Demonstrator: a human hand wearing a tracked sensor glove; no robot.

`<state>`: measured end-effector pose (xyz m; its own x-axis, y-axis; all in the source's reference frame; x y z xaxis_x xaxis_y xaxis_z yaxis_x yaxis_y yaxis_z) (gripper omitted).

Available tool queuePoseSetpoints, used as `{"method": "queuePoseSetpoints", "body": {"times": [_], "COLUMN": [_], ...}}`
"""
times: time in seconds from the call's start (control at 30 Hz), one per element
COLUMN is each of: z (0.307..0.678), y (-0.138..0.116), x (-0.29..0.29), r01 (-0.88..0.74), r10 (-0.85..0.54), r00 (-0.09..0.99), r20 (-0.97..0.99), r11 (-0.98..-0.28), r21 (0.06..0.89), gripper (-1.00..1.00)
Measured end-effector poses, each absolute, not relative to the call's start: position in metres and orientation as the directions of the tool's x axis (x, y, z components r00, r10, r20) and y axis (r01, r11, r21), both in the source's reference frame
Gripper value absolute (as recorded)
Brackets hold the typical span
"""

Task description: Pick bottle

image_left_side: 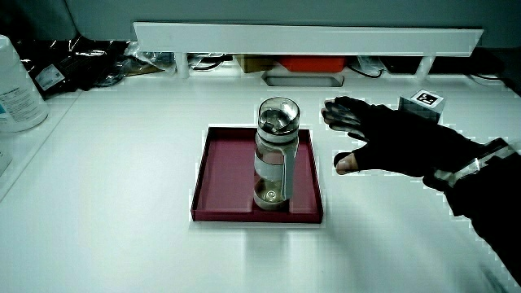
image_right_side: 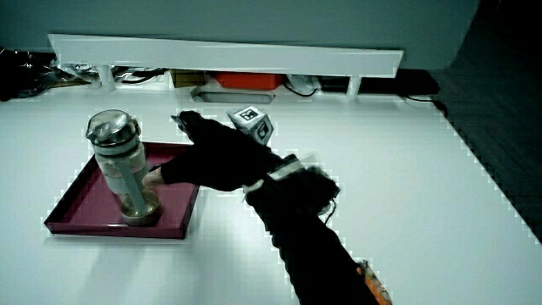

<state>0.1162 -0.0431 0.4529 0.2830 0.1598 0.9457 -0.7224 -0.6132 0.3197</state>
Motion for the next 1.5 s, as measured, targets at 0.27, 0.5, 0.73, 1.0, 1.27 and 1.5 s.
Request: {"method": "queuePoseSetpoints", "body": {"times": [0.27, 0.5, 0.73, 1.0, 1.27, 1.5], "z": [0.477, 0.495, 0.515, 0.53, 0.534, 0.539], "y": [-0.039, -0.036, -0.032, -0.027, -0.025, -0.023], "x": [0.092, 0.073, 0.057, 0.043, 0.042, 0.043], "r01": [-0.743, -0.744, -0.754, -0.755, -0.745, -0.71], "r10": [0.232, 0.248, 0.288, 0.316, 0.332, 0.323], "r00": [0.259, 0.277, 0.258, 0.254, 0.22, 0.163], "r20": [0.938, 0.928, 0.922, 0.914, 0.917, 0.932], "r11": [-0.572, -0.557, -0.536, -0.526, -0.549, -0.618], "r21": [0.347, 0.37, 0.379, 0.392, 0.378, 0.337], "gripper": [0.0, 0.0, 0.0, 0.0, 0.0, 0.27]}}
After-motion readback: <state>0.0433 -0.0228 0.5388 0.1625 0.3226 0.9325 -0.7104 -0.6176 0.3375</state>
